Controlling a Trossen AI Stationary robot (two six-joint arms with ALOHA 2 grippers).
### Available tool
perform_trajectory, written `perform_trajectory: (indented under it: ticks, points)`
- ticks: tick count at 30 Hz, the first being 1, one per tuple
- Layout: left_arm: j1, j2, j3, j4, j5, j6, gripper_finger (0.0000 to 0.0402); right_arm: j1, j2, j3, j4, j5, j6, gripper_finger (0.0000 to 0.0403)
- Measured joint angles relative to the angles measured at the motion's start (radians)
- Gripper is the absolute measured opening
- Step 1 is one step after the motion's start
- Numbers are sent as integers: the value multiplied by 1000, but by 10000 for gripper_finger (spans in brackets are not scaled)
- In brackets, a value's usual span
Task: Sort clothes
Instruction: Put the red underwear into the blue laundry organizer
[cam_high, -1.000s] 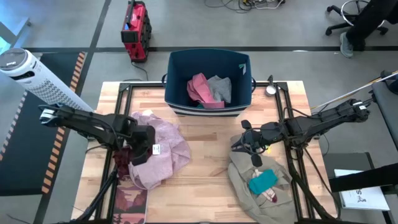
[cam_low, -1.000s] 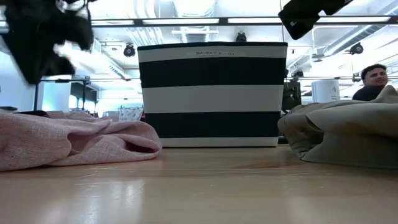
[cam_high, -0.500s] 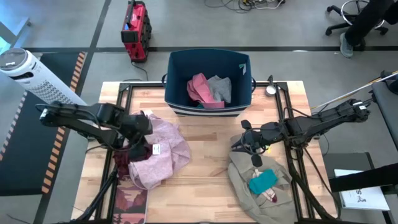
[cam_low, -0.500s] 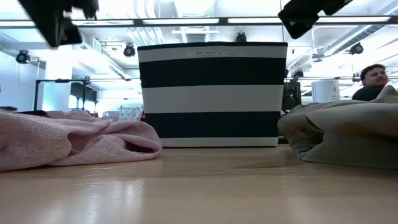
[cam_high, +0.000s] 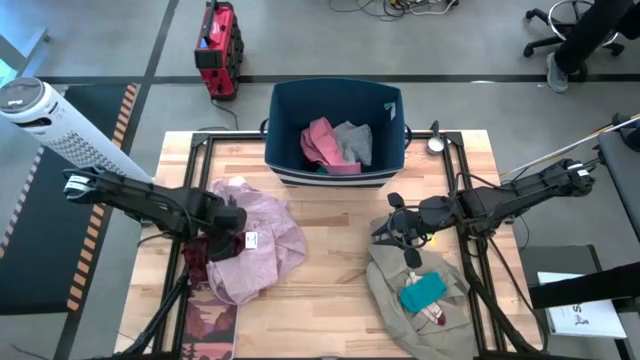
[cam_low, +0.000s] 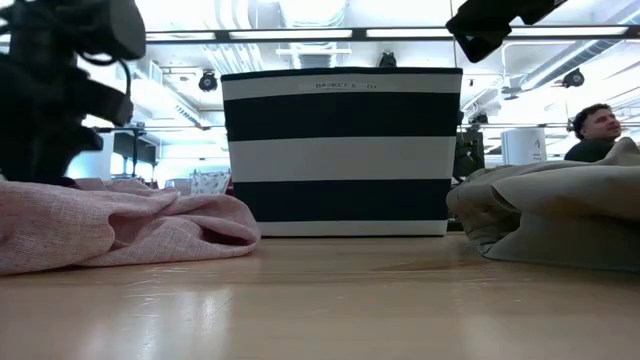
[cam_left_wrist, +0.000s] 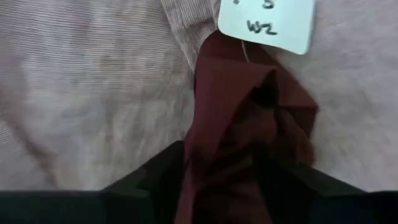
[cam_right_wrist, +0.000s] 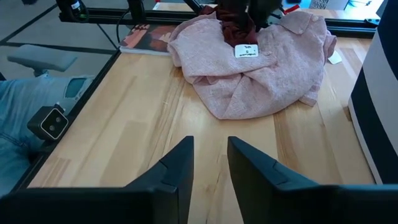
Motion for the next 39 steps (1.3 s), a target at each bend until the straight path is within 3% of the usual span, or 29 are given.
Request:
perform_trajectory:
  ticks: [4, 7, 10, 16, 19, 26, 39]
  points:
    - [0, 4, -66, 100, 41, 6, 224, 0, 0, 0, 0, 0, 0, 72]
    - [0, 5, -94, 125, 59, -18, 223, 0, 0, 0, 0, 0, 0, 64]
    - [0, 12, -96, 108, 68, -53, 181, 0, 0, 0, 1, 0, 0, 57]
    - [0, 18, -56, 101, 106, -84, 21, 0, 0, 0, 1, 0, -9, 48]
    - [0, 18, -19, 101, 106, -116, 12, 0, 0, 0, 1, 0, -18, 51]
    - [0, 13, 166, 141, 64, -136, 2, 0, 0, 0, 1, 0, -20, 64]
    - [29, 32, 642, 135, -284, 105, 0, 0, 0, 0, 1, 0, -46, 49]
